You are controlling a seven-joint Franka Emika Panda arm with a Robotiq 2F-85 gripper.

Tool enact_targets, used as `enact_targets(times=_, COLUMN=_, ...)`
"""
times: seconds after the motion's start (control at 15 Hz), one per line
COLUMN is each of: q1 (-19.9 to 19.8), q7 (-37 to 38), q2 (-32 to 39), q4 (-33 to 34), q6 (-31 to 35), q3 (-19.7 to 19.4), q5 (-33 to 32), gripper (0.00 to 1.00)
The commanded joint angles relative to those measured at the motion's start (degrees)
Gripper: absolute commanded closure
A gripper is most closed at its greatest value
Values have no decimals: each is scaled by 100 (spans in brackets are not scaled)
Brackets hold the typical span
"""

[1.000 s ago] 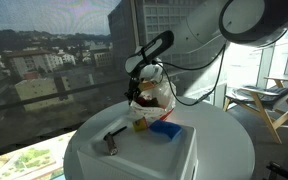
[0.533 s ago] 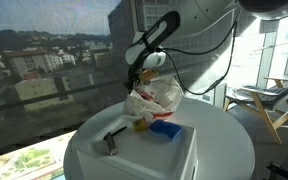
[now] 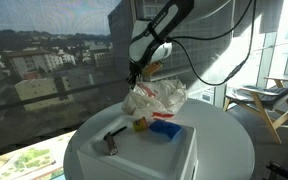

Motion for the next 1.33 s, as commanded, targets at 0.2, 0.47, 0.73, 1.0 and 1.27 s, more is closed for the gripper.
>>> enact_targets(times=0.2, q1=-341, q7=-958, q2=-398, q4=-498, q6=-899, q3=639, q5=565, gripper=51)
enact_targets(times=0.47, q1=-184, q7=-891, q2=-823, q4=-1040, q6=-640, q3=472, q5=268, gripper=22)
enact_targets(times=0.73, q1=-246, q7=-1293, q2=-1314, q4=-1650, q6=-964, q3=567, q5=239, gripper=0)
enact_targets(times=1.0, q1=-197, q7=-1659, q2=-1374, q4=-1961, q6=-1392, q3=657, q5=375, gripper=0)
enact_targets(times=1.27, q1=-11, q7=-1517, q2=-1318, q4=-2277, q6=-816, q3=744, q5=251, gripper=0)
